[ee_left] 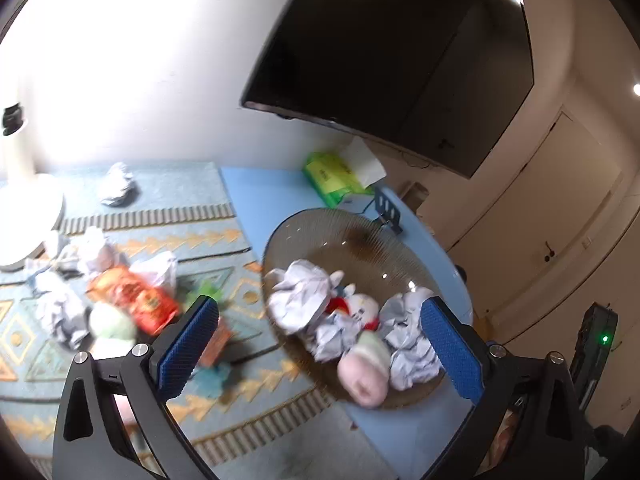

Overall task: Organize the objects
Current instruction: 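Grasp a paper ball with the left tool while the right tool grasps the light blue plush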

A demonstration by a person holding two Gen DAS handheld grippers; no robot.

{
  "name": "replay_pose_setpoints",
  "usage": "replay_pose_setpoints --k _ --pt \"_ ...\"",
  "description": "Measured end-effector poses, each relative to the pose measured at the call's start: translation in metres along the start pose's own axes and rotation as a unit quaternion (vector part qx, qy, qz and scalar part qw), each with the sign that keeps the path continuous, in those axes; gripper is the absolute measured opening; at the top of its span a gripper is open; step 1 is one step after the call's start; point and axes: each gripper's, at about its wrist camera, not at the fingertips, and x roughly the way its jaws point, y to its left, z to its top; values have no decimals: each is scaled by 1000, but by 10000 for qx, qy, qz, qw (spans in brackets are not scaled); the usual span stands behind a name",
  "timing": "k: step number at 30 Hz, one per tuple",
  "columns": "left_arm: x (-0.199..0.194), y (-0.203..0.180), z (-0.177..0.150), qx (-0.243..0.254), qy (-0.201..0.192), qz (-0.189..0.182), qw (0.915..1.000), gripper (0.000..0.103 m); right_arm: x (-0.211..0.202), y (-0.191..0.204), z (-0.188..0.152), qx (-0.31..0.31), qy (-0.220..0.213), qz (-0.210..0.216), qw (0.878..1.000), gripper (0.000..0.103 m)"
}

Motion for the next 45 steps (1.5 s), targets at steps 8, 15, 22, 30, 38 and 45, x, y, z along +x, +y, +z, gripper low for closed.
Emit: replay_pose_setpoints --k 8,15,22,30,38,45 --pt "-42 65 -45 -754 397 869 9926 102 -17 4 -28 361 125 356 9986 85" --pt "-78 123 -89 -1874 538 1507 9692 102 -3 34 -54 457 750 923 9919 85" --pt "-93 146 -116 -2279 643 1787 9550 102 9 76 -76 25 1082 1331 9852 85" --pt "-74 135 -124 -1858 1331 1699 9586 102 48 111 -110 130 2109 1625 9638 85" --pt "-63 153 -77 -1261 1012 1725 9717 102 64 153 -119 -295 2019 1433 9684 85" --pt "-37 203 -28 -1993 -18 1531 9679 97 82 188 -120 -1043 1408 832 9810 85"
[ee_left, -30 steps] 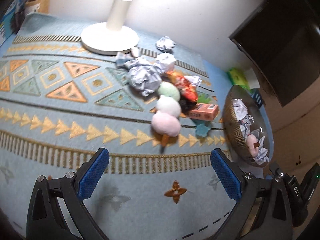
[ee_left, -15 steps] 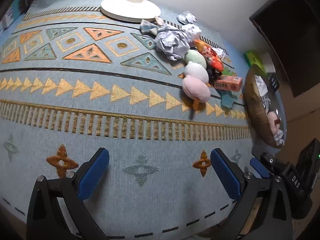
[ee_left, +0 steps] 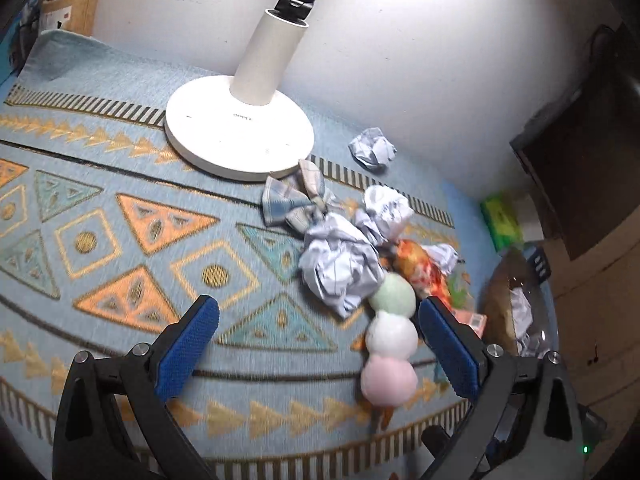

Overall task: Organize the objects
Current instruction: 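Grasp a paper ball with the left tool while the right tool grasps the light blue plush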

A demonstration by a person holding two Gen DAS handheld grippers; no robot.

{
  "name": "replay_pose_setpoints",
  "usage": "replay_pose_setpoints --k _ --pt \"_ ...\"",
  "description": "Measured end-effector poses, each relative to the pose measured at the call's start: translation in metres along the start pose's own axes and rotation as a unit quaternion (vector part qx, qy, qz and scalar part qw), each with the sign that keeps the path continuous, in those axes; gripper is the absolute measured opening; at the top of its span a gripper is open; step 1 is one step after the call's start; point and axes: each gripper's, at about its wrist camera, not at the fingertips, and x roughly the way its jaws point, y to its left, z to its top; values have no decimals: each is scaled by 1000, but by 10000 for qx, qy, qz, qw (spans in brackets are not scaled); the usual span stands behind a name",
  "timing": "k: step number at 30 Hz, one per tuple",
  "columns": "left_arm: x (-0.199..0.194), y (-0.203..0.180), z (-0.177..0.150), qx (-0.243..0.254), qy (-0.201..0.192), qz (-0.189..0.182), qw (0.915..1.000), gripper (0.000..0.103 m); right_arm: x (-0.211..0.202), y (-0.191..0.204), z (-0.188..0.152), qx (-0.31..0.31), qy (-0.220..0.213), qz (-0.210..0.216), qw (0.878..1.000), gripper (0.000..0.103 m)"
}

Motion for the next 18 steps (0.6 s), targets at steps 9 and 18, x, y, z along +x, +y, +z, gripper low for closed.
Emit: replay_pose_setpoints --k 9,18 --pt "56 -20 11 357 502 -392 9973 83 39 4 32 -100 -219 -534 9983 84" --pt "46 -20 9 579 182 -302 9977 51 35 1 35 -504 -389 -287 9976 29"
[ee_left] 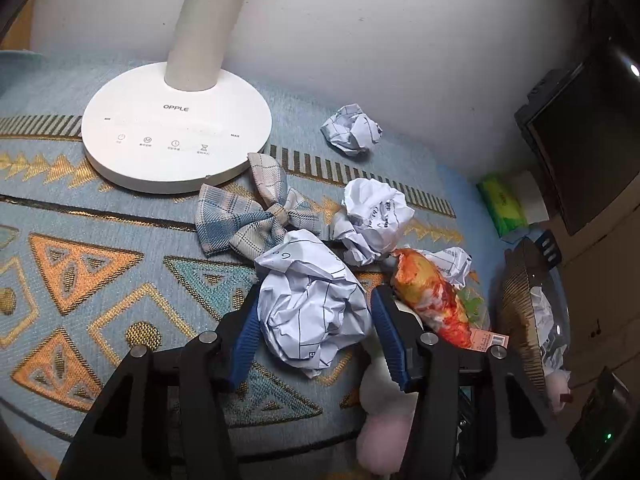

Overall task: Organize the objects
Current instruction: 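Grasp a paper ball with the left tool while the right tool grasps the light blue plush, then carry the paper ball and light blue plush over the brown bowl and release both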

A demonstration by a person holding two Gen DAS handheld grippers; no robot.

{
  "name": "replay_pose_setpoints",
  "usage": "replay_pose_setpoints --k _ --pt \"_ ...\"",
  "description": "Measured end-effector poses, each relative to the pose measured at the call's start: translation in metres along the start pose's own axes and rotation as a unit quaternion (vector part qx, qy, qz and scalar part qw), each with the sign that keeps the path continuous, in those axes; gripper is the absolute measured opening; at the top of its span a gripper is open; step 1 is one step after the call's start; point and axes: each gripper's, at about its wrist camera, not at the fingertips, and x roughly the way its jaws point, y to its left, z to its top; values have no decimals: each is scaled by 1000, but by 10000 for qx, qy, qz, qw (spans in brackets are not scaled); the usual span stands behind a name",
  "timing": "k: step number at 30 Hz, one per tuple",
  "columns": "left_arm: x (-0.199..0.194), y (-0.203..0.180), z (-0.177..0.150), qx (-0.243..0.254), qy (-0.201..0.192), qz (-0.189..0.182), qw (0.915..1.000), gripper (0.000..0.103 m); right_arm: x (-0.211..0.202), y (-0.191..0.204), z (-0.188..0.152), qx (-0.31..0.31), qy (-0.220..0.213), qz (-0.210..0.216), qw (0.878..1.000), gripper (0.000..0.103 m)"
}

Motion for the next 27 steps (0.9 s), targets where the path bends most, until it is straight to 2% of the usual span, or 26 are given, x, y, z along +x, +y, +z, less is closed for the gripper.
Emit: replay_pose_setpoints --k 3,7,14,20,27 --pt "-19 -11 -1 260 -114 -187 9994 50 -15 -9 -4 102 -44 302 9995 29" --pt "-48 -30 -8 602 -199 -442 9970 50 -46 -14 -22 -27 -156 454 9988 28" --pt "-77 -63 -40 1124 59 -581 9919 50 -86 -31 -41 -135 -293 517 9981 28" --pt "-89 -86 -72 971 482 -1142 9875 50 -122 -47 -44 -175 -697 579 9957 28" --pt "-86 -117 -77 990 501 -1372 9843 50 -151 -76 -47 -95 -1002 347 9943 28"
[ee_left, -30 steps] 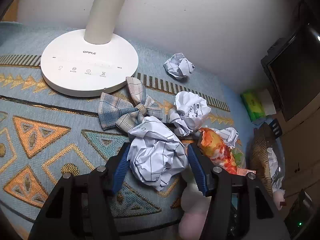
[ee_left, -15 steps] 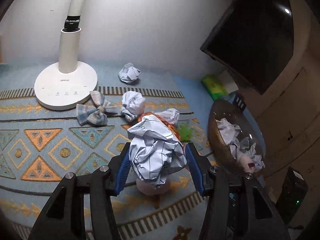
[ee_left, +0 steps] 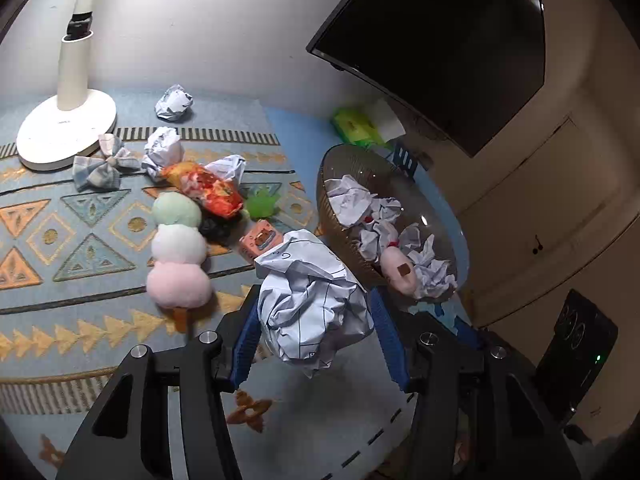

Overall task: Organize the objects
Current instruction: 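Carry the paper ball and light blue plush over the brown bowl and release both, then grasp the plaid fabric bow with the left tool while the right tool grasps the plush pop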

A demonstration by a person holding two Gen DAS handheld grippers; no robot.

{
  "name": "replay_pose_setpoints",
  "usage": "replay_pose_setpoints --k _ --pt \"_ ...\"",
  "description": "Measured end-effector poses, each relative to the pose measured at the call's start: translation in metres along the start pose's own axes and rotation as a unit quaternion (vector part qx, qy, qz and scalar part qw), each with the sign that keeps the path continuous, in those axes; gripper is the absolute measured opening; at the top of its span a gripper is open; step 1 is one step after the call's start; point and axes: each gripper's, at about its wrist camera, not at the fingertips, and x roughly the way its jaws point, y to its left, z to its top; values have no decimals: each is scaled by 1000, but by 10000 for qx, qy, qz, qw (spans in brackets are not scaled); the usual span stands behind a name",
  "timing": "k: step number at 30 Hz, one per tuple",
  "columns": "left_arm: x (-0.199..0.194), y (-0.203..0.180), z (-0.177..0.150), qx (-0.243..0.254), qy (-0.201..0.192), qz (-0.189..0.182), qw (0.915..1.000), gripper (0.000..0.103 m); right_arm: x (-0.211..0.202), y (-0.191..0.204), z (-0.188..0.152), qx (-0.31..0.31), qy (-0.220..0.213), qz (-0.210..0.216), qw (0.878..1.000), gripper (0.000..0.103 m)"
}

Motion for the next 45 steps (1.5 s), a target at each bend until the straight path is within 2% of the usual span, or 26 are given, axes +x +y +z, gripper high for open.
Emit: replay_pose_setpoints --k 2,6,11,14,18,23,25,26,27,28,30,31,35,37,40,45 --pt "8 -9 5 -25 1 -94 10000 50 -9 -9 -2 15 -36 -108 9999 28" --pt "30 -30 22 224 -35 -170 9996 51 -23 -28 3 20 -207 -458 9987 28" --pt "68 -61 60 624 -59 -146 9979 51 -20 -53 30 -129 -319 -852 9958 28" --pt "88 -80 74 1073 -310 -245 9934 51 -1 -74 46 63 -200 -1046 9943 28" --pt "121 -91 86 1193 -229 -167 9924 51 33 -98 65 359 102 -1211 9919 28" --pt "150 -95 94 1277 -117 122 9917 51 63 -104 83 31 239 -1592 9869 29" --pt "153 -96 96 1244 -29 201 9920 55 67 -104 88 -155 333 -1571 9869 35" --pt "151 -95 97 1188 -23 152 9928 59 67 -104 90 -208 349 -1549 9871 39" --pt "147 -94 97 1124 -40 88 9936 67 65 -104 91 -228 325 -1566 9869 51" --pt "143 -92 97 1066 -84 22 9943 71 62 -103 91 -216 263 -1630 9860 64" --pt "130 -90 99 969 -253 -100 9949 85 53 -102 88 -139 73 -1855 9825 79" --pt "121 -88 100 936 -373 -165 9948 88 48 -102 87 -100 -13 -1929 9812 83" --pt "81 -85 101 885 -717 -240 9932 91 21 -96 82 -89 -220 -1975 9800 85" --pt "62 -82 98 923 -870 -101 9919 95 5 -89 78 -192 -321 -1896 9811 98" --pt "31 -70 85 958 -1049 248 9895 98 -20 -72 67 -509 -443 -1656 9839 103" --pt "-9 -29 48 706 -950 1193 9858 99 -40 -30 45 -1230 -449 -874 9875 103"
